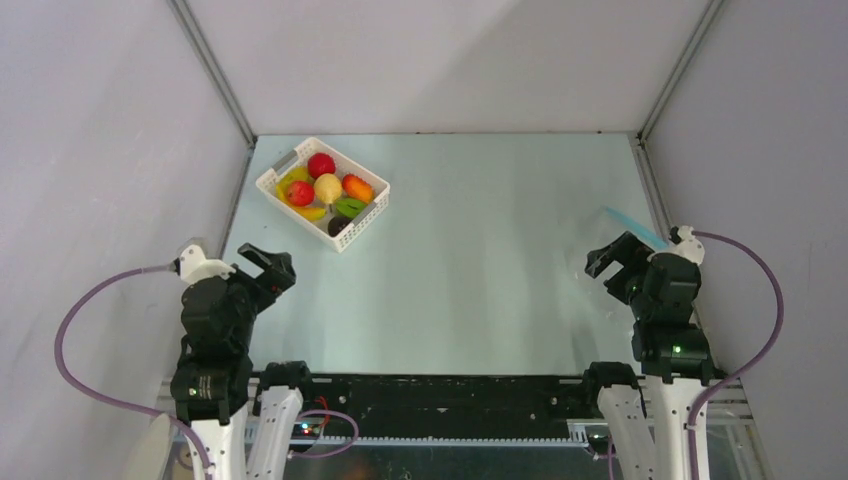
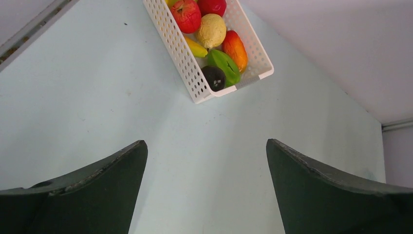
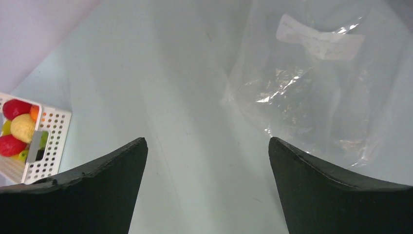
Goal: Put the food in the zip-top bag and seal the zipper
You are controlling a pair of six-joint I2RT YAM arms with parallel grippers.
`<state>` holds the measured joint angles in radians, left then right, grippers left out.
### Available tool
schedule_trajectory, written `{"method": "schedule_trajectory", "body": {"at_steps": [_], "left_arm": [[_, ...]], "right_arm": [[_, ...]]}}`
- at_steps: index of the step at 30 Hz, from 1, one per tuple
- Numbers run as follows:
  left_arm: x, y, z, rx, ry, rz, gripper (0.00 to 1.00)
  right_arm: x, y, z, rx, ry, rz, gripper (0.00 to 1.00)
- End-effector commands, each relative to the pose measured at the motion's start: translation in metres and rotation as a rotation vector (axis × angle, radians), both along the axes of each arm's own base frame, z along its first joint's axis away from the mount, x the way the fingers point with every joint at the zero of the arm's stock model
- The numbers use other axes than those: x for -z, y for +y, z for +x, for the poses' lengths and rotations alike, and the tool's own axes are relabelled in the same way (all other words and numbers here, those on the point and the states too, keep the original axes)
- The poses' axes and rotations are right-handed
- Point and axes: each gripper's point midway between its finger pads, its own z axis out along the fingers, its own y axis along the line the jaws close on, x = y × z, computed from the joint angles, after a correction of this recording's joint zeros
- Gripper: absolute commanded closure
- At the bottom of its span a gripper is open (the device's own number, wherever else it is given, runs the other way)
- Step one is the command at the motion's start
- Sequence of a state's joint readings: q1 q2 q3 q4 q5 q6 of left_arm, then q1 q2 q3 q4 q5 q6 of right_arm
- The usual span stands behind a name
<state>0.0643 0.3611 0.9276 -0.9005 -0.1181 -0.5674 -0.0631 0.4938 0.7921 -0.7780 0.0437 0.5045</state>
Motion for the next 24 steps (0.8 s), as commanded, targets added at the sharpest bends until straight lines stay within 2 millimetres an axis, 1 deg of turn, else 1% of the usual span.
{"method": "schedule_trajectory", "body": {"at_steps": [1,2,3,5,6,7,8,9,10,11,12,13,14,15,16,17,18,19,22,24], "left_arm": [[-0.004,-0.009,0.008,0.046,-0.007,-0.023,0.01],[0.000,-0.009,0.009,0.047,-0.002,-0.028,0.01],[-0.002,-0.010,0.011,0.051,-0.011,-0.032,0.02],[0.001,-0.012,0.014,0.059,-0.013,-0.043,0.02],[0.004,-0.013,0.016,0.062,-0.007,-0.047,0.02],[0.006,-0.015,0.017,0.072,0.000,-0.052,0.02],[0.007,-0.015,0.018,0.076,0.005,-0.055,0.02],[0.010,-0.017,0.019,0.084,0.012,-0.060,0.02],[0.012,-0.017,0.020,0.084,0.020,-0.065,0.02],[0.016,-0.018,0.021,0.085,0.029,-0.069,0.02],[0.018,-0.020,0.023,0.098,0.036,-0.079,0.02],[0.021,-0.022,0.024,0.108,0.043,-0.083,0.02],[0.023,-0.025,0.025,0.123,0.052,-0.089,0.02],[0.025,-0.026,0.025,0.129,0.057,-0.090,0.02],[0.025,-0.027,0.025,0.136,0.061,-0.092,0.02],[0.027,-0.027,0.025,0.134,0.063,-0.094,0.02],[0.028,-0.027,0.026,0.131,0.063,-0.095,0.02],[0.030,-0.026,0.027,0.127,0.067,-0.097,0.02],[0.033,-0.025,0.029,0.119,0.065,-0.101,0.02],[0.035,-0.025,0.029,0.118,0.075,-0.101,0.02]], "right_arm": [[-0.006,-0.021,0.003,0.106,-0.045,-0.047,0.01],[-0.002,-0.024,0.004,0.124,-0.030,-0.056,0.00],[0.002,-0.027,0.005,0.135,-0.015,-0.063,0.00],[0.017,-0.034,0.008,0.162,0.053,-0.083,0.00],[0.028,-0.036,0.013,0.166,0.107,-0.087,0.00],[0.033,-0.037,0.016,0.168,0.135,-0.087,0.00],[0.042,-0.037,0.023,0.158,0.181,-0.073,0.00],[0.045,-0.037,0.028,0.160,0.194,-0.061,0.00],[0.052,-0.040,0.037,0.173,0.219,-0.054,0.00],[0.055,-0.042,0.043,0.195,0.223,-0.044,0.00],[0.061,-0.048,0.056,0.220,0.235,-0.055,0.00],[0.064,-0.051,0.062,0.226,0.242,-0.067,0.00],[0.069,-0.054,0.074,0.228,0.263,-0.081,0.00],[0.081,-0.058,0.082,0.226,0.312,-0.110,0.00],[0.074,-0.058,0.091,0.218,0.306,-0.126,0.00],[0.076,-0.062,0.101,0.224,0.335,-0.154,0.00],[0.078,-0.059,0.107,0.213,0.347,-0.170,0.00],[0.080,-0.062,0.117,0.222,0.366,-0.200,0.00],[0.093,-0.059,0.132,0.224,0.422,-0.258,0.00],[0.109,-0.066,0.134,0.255,0.487,-0.303,0.00]]}}
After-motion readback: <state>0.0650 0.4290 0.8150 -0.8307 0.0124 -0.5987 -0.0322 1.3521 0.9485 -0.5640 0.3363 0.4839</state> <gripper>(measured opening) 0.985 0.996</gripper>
